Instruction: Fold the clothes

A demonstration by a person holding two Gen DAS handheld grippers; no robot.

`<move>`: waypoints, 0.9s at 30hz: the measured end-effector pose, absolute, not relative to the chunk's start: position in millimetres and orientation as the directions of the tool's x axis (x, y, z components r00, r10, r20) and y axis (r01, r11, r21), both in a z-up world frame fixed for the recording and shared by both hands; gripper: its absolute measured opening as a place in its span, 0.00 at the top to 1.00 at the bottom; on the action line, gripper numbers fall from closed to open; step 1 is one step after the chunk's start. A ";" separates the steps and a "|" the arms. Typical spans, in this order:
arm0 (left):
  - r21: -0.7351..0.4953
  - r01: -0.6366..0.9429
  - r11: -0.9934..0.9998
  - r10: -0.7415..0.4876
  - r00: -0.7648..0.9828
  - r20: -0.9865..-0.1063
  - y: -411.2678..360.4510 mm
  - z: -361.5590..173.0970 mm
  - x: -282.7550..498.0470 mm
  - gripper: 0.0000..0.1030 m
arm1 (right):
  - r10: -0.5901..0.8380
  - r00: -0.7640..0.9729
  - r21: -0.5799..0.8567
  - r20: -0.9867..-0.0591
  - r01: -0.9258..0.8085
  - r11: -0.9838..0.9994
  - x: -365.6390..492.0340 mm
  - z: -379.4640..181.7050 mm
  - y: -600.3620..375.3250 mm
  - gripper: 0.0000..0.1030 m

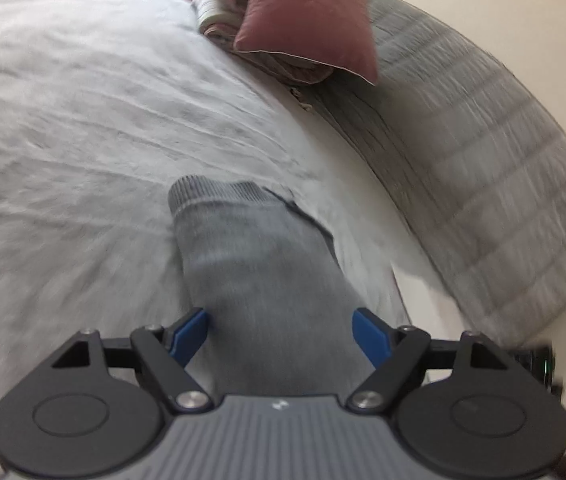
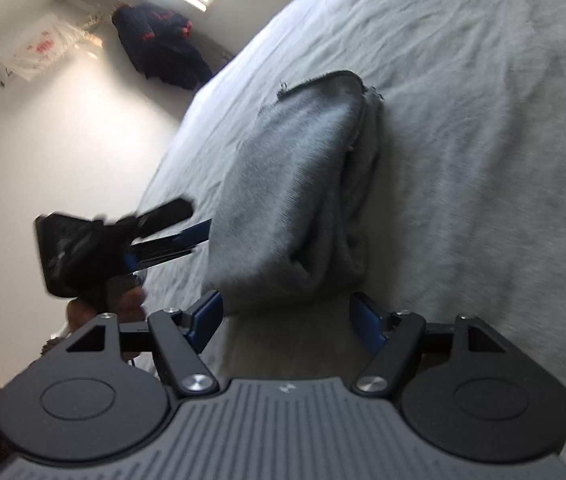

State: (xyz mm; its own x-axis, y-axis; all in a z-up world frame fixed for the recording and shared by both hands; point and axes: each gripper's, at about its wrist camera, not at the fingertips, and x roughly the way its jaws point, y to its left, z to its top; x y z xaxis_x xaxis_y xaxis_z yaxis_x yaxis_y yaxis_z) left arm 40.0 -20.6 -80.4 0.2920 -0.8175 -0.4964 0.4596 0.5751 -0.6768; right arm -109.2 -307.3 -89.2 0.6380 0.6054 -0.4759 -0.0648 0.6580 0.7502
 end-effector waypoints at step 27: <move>-0.750 0.161 0.641 -0.711 0.493 -0.501 1.4 -76.4 -19.2 0.43 | 0.578 0.727 0.877 -0.370 0.069 0.475 -112.2 -85.2 -340.5 0.37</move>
